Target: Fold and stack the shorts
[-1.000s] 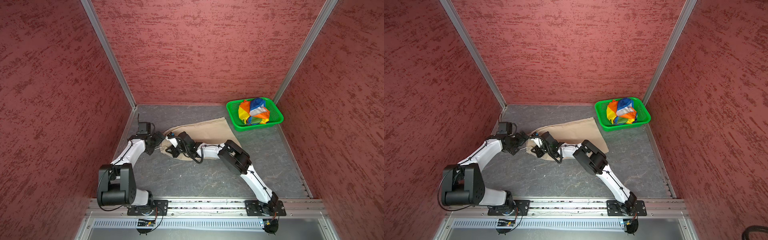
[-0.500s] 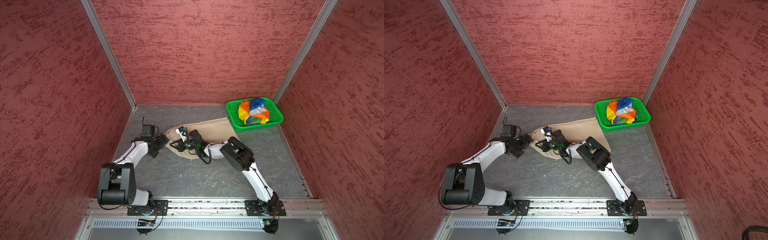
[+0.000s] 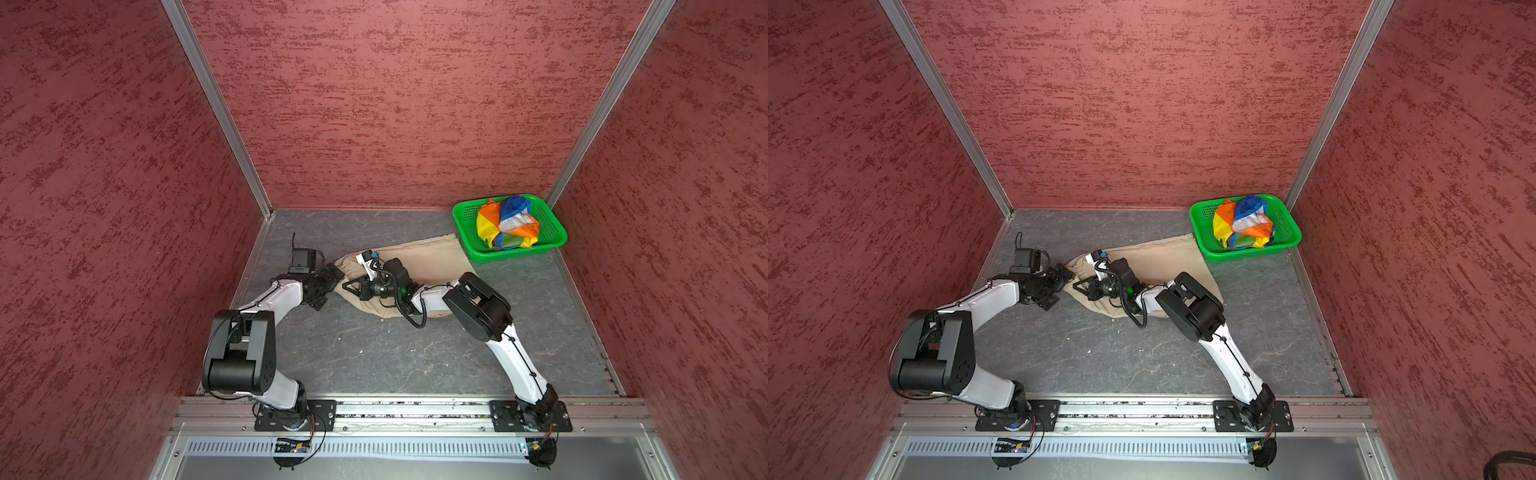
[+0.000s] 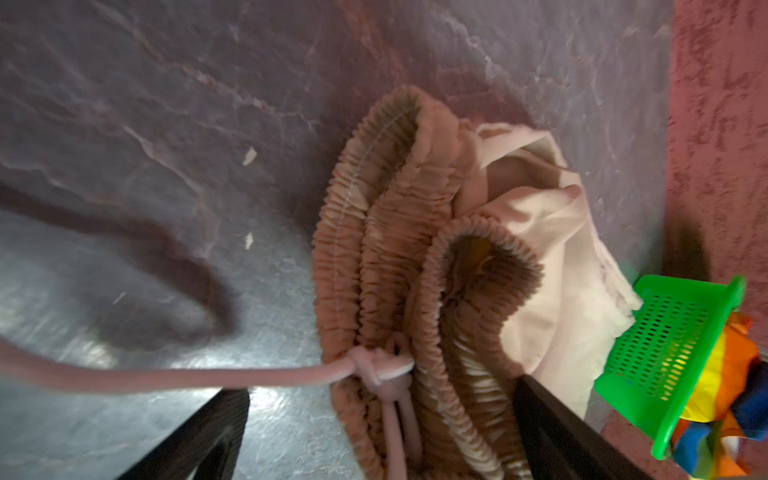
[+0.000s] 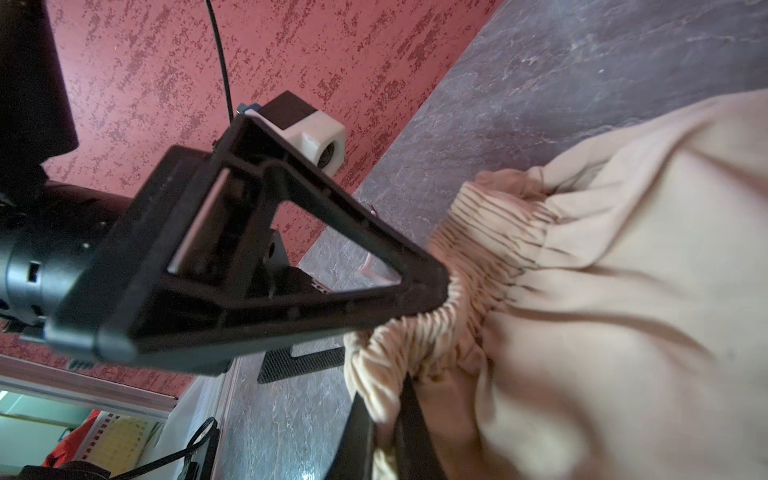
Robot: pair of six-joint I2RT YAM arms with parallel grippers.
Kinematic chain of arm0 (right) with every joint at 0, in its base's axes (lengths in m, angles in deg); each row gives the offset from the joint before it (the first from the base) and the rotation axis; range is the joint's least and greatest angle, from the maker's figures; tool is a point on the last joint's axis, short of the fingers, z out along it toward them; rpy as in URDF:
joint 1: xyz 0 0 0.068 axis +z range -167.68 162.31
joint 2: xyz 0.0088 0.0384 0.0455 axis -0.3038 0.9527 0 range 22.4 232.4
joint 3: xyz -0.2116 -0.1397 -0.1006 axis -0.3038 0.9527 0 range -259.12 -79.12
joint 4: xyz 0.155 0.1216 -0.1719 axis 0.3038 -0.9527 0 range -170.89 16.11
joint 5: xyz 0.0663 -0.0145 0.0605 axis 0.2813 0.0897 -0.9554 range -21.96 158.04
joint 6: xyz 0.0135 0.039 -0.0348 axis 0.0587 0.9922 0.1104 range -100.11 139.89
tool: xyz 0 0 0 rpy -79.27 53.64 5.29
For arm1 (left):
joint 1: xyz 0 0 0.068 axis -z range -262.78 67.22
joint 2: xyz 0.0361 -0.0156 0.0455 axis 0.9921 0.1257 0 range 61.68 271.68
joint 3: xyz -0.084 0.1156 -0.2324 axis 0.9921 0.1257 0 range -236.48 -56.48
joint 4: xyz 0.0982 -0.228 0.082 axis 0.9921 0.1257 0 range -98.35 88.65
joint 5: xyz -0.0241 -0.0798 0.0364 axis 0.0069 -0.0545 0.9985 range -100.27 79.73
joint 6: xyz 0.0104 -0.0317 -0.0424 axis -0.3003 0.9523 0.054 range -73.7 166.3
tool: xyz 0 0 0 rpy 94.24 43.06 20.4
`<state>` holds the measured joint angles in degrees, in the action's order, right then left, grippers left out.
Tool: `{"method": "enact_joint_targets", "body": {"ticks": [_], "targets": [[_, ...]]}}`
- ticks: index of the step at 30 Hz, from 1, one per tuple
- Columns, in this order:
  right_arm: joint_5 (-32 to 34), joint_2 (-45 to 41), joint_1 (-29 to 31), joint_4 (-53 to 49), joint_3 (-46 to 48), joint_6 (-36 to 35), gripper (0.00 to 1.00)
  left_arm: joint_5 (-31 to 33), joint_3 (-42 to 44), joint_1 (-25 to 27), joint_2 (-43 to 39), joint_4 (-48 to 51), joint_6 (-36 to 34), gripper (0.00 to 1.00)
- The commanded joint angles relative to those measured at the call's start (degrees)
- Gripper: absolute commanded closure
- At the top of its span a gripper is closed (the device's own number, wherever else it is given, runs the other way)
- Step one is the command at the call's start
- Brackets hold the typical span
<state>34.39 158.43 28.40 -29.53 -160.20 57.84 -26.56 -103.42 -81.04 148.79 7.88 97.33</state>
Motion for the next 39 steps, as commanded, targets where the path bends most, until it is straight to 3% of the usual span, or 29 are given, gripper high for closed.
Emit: {"method": "enact_joint_targets", "body": {"ticks": [1, 9, 11, 15, 21, 22, 24, 26, 31, 39], "targets": [[-1.25, -2.63, 0.23, 2.60, -0.01, 1.07, 1.00, -1.51, 1.74, 0.34, 0.18, -7.01, 3.28, 0.00], [-1.25, -2.38, 0.23, 1.68, -0.75, 0.89, 1.00, -5.51, 3.19, 0.74, 3.51, -14.96, 7.78, 0.00], [-1.07, -2.38, 0.15, 1.69, -0.75, 0.81, 1.00, -6.56, 3.62, 1.17, 4.95, -16.63, 8.12, 0.10], [-0.98, -2.40, 0.15, 1.74, -0.83, 0.82, 1.00, -8.29, 5.03, 1.22, 7.46, -19.43, 9.23, 0.38], [-1.34, -3.06, 0.31, -0.25, -0.16, -0.56, 1.00, -8.22, 3.65, 0.42, 9.29, -18.28, 7.83, 0.70], [-1.34, -3.36, 0.28, -0.62, 0.11, -0.77, 0.95, -8.34, 3.20, 0.20, 9.63, -17.70, 7.51, 0.76], [-1.53, -3.82, 0.39, -0.91, 0.78, -0.41, 0.71, -8.95, 2.04, -0.06, 10.55, -16.87, 6.77, 0.87], [-1.47, -4.53, 0.32, -1.43, 1.39, 0.18, 0.57, -9.82, 1.17, -0.28, 11.37, -16.29, 6.11, 0.94], [1.70, -10.11, -0.01, -6.72, 5.17, -2.81, 0.47, -10.64, -1.17, -1.51, 11.68, -11.89, 3.38, 0.98], [10.86, -22.41, -4.35, -18.47, 14.93, -8.52, 0.47, -10.56, -9.48, -5.45, 8.48, 5.54, -6.81, 0.98]]}}
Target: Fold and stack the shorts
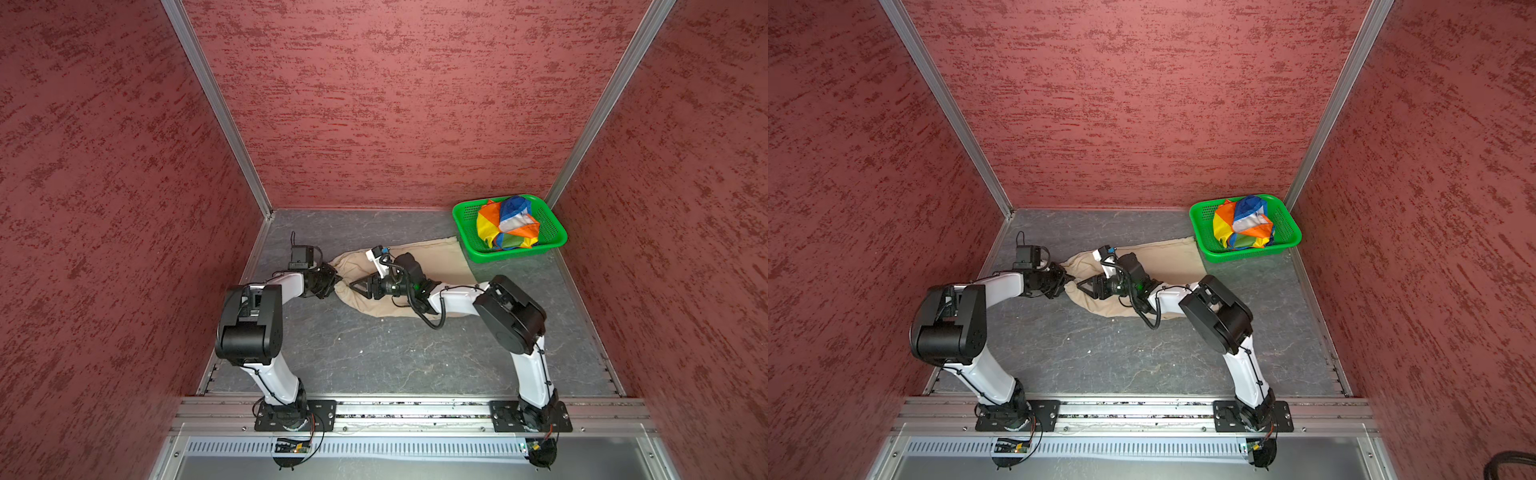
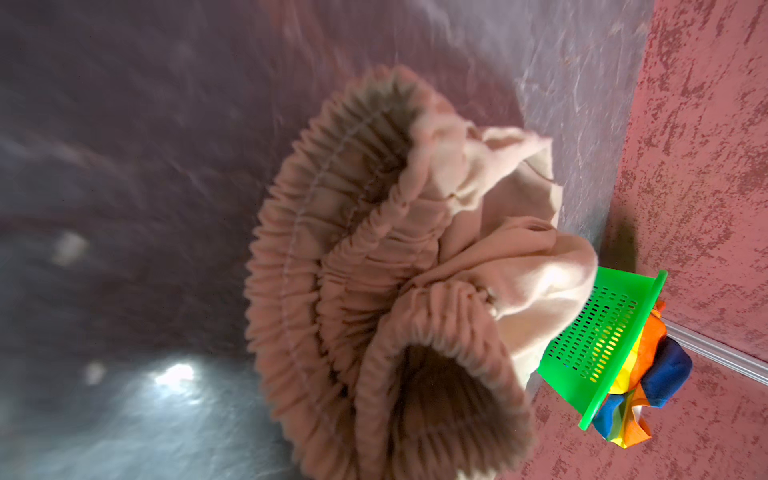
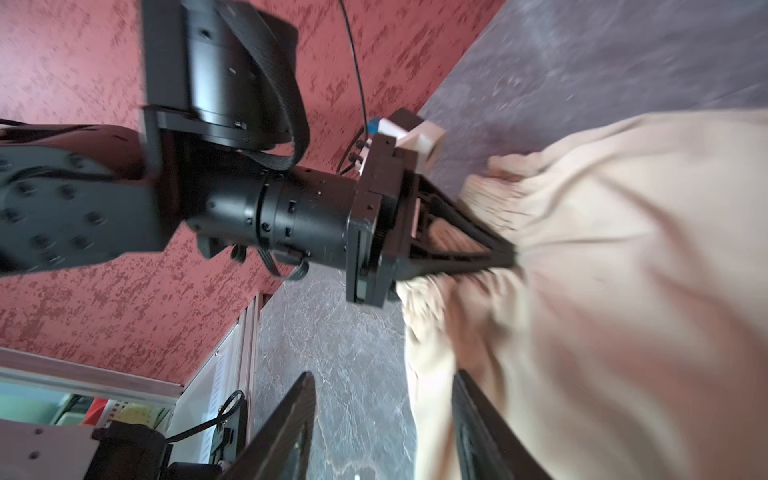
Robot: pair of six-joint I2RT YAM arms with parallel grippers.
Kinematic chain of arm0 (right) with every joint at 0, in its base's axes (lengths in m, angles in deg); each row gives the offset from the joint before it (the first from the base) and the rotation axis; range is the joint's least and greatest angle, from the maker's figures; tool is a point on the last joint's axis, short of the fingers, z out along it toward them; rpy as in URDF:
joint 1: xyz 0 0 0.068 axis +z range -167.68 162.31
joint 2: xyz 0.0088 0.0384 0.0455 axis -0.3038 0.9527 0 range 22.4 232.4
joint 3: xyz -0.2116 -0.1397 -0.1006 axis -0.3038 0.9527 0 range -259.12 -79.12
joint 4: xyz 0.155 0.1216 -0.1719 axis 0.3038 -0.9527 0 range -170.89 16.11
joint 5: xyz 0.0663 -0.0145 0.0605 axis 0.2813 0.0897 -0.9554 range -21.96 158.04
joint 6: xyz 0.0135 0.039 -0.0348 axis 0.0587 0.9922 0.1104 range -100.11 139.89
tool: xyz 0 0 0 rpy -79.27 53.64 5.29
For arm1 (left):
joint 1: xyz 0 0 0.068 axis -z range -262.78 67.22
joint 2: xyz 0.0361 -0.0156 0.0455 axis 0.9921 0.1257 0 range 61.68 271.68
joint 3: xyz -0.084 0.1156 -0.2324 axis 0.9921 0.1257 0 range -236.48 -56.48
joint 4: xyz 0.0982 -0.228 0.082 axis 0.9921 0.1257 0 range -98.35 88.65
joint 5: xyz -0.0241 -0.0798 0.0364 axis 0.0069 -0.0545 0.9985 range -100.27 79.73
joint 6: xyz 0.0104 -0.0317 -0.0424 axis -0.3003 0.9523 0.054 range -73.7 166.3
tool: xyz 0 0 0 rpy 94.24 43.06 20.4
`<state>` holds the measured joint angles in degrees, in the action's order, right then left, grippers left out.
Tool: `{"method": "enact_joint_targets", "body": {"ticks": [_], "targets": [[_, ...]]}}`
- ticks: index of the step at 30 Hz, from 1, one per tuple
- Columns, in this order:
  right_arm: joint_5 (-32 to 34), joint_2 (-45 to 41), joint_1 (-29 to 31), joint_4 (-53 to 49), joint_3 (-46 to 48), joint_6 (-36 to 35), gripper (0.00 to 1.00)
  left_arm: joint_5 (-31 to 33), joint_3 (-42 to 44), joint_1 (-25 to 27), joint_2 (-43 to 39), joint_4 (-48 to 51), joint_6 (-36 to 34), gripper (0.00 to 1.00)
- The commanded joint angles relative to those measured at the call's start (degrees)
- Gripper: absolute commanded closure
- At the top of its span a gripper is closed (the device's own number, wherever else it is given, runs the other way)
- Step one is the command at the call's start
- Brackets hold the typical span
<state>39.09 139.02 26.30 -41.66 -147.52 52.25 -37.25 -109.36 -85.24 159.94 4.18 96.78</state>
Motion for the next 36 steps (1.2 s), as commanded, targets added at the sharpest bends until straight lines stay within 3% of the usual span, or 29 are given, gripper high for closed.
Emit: {"method": "enact_joint_targets", "body": {"ticks": [1, 5, 12, 19, 28, 36], "targets": [[8.03, -3.74, -2.54, -8.57, 2.47, -3.50, 0.48, 1.00, -4.88, -1.62, -3.32, 12.03, -7.45, 0.98], [15.31, -4.20, -2.76, -19.60, 0.20, -5.68, 0.59, 6.90, -9.61, -1.85, -6.42, 21.44, -10.82, 0.98], [19.37, -1.49, -2.63, -25.09, -2.07, -3.31, 1.00, 12.54, -14.13, -0.92, -10.82, 28.55, -14.35, 0.98], [18.27, 6.36, 0.43, -32.79, -10.91, -3.62, 1.00, 18.68, -17.09, 0.95, -13.53, 32.43, -16.96, 0.96], [9.61, 16.47, 3.03, -33.78, -22.82, 0.80, 1.00, 20.77, -19.94, 1.80, -14.87, 35.06, -18.30, 0.96], [12.33, 10.40, 2.00, -32.38, -20.20, -2.24, 1.00, 22.40, -22.25, 1.84, -15.10, 37.12, -19.97, 0.96]]}}
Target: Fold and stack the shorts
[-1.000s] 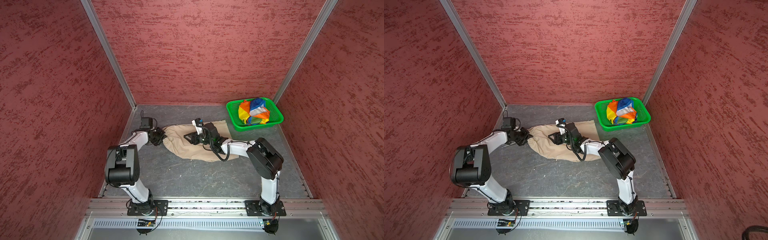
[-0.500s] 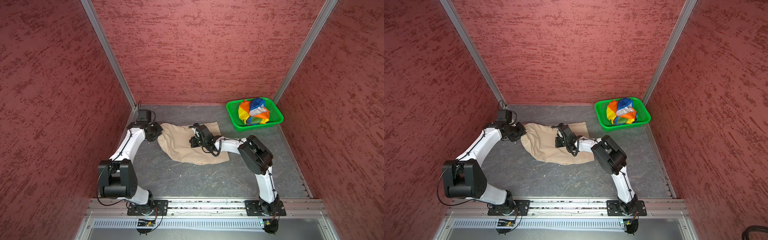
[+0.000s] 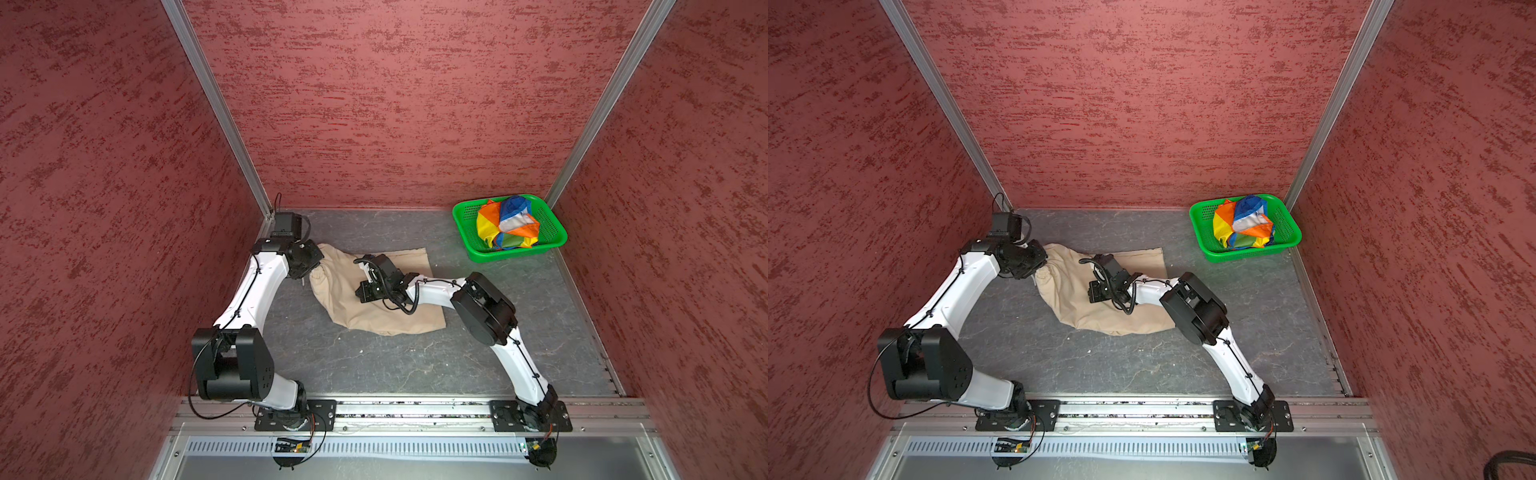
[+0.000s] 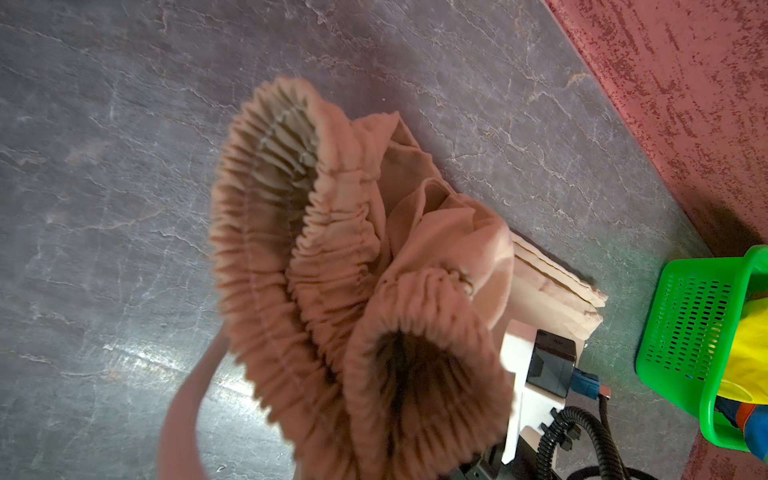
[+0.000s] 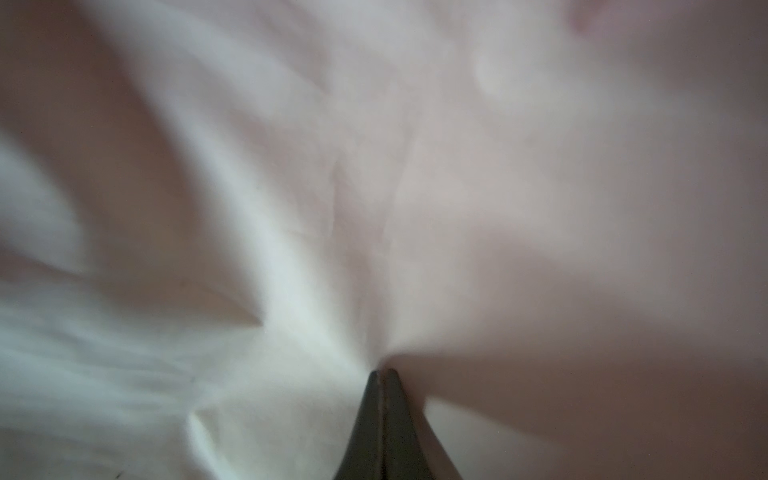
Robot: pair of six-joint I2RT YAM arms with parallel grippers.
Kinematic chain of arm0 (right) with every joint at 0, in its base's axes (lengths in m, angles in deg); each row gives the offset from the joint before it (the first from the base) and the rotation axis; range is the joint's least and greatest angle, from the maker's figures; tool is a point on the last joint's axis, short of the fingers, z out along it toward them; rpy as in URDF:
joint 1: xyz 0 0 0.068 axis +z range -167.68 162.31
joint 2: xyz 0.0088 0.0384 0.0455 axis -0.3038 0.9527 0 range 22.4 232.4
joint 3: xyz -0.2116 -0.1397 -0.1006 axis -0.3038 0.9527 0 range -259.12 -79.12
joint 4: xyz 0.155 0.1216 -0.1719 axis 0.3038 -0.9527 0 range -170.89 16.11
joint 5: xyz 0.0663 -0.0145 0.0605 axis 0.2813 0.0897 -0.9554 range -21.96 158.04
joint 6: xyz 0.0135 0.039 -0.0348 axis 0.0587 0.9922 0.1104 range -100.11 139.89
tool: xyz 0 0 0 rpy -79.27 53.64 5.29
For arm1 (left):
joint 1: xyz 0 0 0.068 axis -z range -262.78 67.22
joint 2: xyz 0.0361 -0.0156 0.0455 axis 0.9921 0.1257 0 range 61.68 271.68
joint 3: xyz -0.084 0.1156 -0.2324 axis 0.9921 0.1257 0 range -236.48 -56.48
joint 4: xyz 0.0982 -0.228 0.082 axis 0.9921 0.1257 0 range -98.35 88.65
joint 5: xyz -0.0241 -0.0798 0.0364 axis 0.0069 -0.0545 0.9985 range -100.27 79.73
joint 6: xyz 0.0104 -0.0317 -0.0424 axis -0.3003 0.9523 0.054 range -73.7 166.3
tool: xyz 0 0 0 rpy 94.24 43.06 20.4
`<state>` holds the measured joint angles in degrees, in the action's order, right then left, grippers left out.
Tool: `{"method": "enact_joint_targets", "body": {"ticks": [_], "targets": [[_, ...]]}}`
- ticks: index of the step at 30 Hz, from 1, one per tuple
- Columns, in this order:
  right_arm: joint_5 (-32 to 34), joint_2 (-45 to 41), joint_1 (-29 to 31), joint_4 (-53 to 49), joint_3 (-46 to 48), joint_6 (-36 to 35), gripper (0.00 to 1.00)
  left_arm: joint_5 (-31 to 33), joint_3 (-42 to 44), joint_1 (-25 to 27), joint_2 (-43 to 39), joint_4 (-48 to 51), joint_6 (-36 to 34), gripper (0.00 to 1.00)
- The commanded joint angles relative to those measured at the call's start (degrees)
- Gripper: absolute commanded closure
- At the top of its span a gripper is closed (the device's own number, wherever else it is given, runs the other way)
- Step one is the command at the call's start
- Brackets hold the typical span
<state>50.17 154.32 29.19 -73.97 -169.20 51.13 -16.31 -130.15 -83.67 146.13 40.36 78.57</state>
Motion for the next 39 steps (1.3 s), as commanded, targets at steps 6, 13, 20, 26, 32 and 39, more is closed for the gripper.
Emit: {"method": "enact_joint_targets", "body": {"ticks": [6, 13, 20, 26, 32, 39], "targets": [[5.92, -16.06, -4.16, 5.41, 13.94, -2.53, 1.00, 1.83, -1.76, 0.19, -1.39, 1.21, -2.21, 0.96], [6.71, -20.32, -5.34, 9.28, 22.06, -3.35, 1.00, 2.92, -2.05, 0.95, -1.91, 1.30, -2.65, 0.95], [-1.39, -12.53, -5.08, 11.98, 18.76, 2.61, 1.00, 3.50, -2.96, 2.11, -1.23, 1.65, -2.92, 0.95], [-3.84, -4.08, -3.18, 5.46, 8.84, 3.74, 1.00, 3.68, -5.08, 3.23, -0.45, 2.60, -2.92, 0.94], [-6.39, 2.66, -0.93, -0.01, -0.22, 3.08, 1.00, 5.29, -7.24, 5.32, 0.08, 3.15, -2.96, 0.93], [-3.88, -3.41, -1.54, 0.93, 3.04, -0.20, 1.00, 11.07, -11.67, 6.86, 1.49, 6.54, -4.88, 0.93]]}}
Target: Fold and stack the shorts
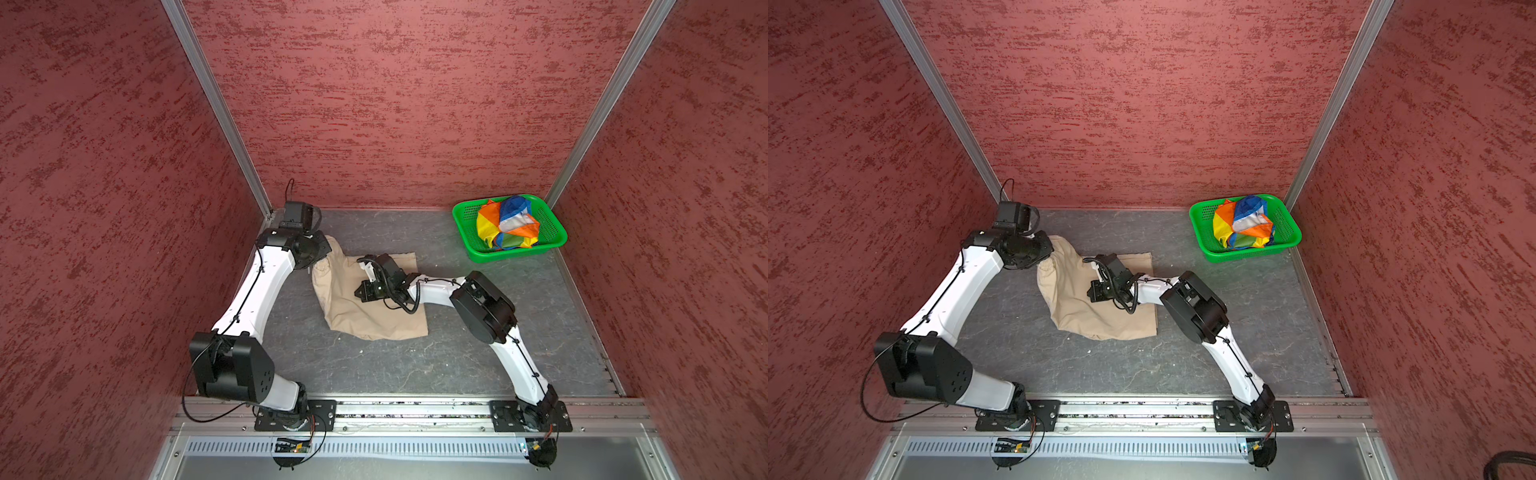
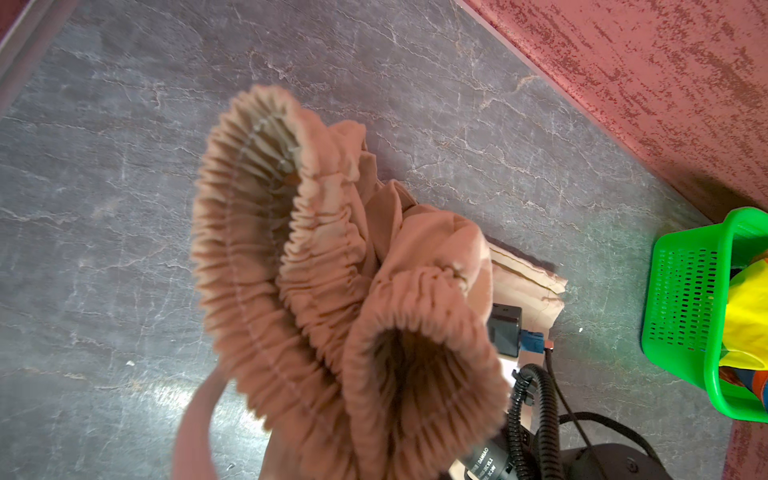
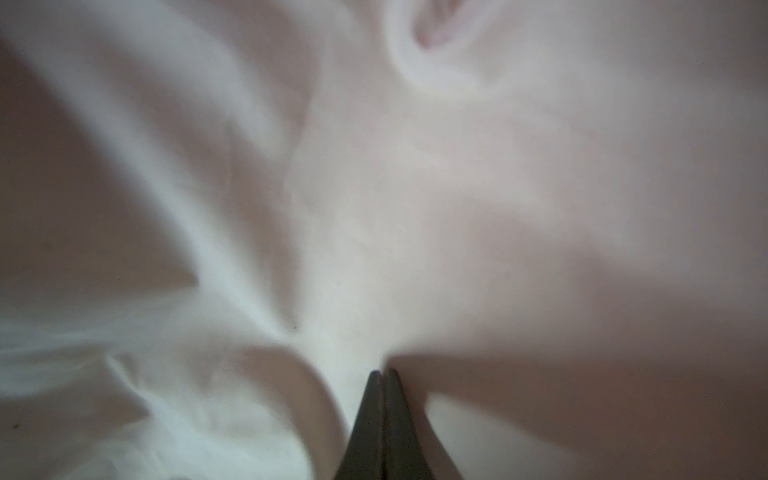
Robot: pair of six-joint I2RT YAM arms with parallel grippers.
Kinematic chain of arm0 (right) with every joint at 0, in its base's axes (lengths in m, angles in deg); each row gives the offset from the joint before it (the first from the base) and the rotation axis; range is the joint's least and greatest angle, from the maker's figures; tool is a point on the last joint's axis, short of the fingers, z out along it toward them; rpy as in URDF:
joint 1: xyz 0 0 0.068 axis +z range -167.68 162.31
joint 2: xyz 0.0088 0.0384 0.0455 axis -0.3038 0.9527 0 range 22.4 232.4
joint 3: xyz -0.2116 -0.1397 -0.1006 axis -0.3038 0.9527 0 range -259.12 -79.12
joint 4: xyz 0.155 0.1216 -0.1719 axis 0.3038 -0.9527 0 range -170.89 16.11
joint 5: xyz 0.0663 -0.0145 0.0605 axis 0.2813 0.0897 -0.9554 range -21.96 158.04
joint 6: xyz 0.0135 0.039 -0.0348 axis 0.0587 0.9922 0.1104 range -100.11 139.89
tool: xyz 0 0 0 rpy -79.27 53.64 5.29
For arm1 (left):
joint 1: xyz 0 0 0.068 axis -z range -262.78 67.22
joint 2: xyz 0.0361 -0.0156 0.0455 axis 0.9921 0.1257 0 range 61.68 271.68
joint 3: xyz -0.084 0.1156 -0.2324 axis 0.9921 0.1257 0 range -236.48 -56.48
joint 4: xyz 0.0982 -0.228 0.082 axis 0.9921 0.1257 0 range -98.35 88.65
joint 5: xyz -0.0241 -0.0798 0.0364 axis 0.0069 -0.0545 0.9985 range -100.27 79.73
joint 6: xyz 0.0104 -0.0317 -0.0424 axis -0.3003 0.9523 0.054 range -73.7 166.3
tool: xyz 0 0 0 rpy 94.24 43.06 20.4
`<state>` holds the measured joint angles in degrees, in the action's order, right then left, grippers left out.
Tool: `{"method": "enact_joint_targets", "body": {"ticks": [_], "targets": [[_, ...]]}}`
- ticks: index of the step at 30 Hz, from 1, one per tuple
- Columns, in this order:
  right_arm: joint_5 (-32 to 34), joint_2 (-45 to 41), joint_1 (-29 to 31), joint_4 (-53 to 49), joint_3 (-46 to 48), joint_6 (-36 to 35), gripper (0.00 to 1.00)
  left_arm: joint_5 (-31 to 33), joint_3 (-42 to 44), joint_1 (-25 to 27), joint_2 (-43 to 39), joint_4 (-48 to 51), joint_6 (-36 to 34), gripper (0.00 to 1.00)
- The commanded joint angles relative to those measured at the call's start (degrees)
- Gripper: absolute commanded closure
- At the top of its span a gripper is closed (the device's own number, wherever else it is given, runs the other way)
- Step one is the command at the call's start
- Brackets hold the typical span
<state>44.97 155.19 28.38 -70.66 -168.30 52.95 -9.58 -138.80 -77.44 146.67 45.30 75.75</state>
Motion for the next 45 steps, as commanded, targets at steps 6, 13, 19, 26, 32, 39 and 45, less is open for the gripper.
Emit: {"method": "enact_joint_targets", "body": {"ticks": [6, 13, 19, 26, 32, 39, 45], "targets": [[3.48, -17.60, -5.30, 1.28, 16.23, -2.92, 1.00, 9.63, -6.96, 0.68, 1.49, 4.80, -4.08, 0.92], [7.53, -28.03, -9.71, 1.57, 30.81, -2.09, 1.00, 9.95, -8.69, 0.81, 1.94, 5.41, -4.32, 0.92], [5.67, -27.41, -10.20, 5.17, 35.15, 0.00, 1.00, 10.08, -10.83, 2.82, 3.23, 6.26, -3.57, 0.91], [3.91, -23.19, -10.21, 10.34, 36.12, 2.88, 1.00, 11.39, -11.81, 7.49, 5.95, 6.85, -1.84, 0.91], [2.25, -20.91, -10.20, 14.49, 37.83, 4.82, 1.00, 10.68, -12.51, 11.01, 9.11, 6.28, 0.19, 0.91], [2.28, -20.82, -10.24, 15.67, 38.96, 4.92, 1.00, 10.89, -16.12, 14.78, 15.12, 8.45, 2.07, 0.91], [1.72, -20.12, -10.24, 16.63, 39.03, 5.24, 1.00, 9.93, -18.34, 17.66, 17.98, 8.33, 3.91, 0.90]]}}
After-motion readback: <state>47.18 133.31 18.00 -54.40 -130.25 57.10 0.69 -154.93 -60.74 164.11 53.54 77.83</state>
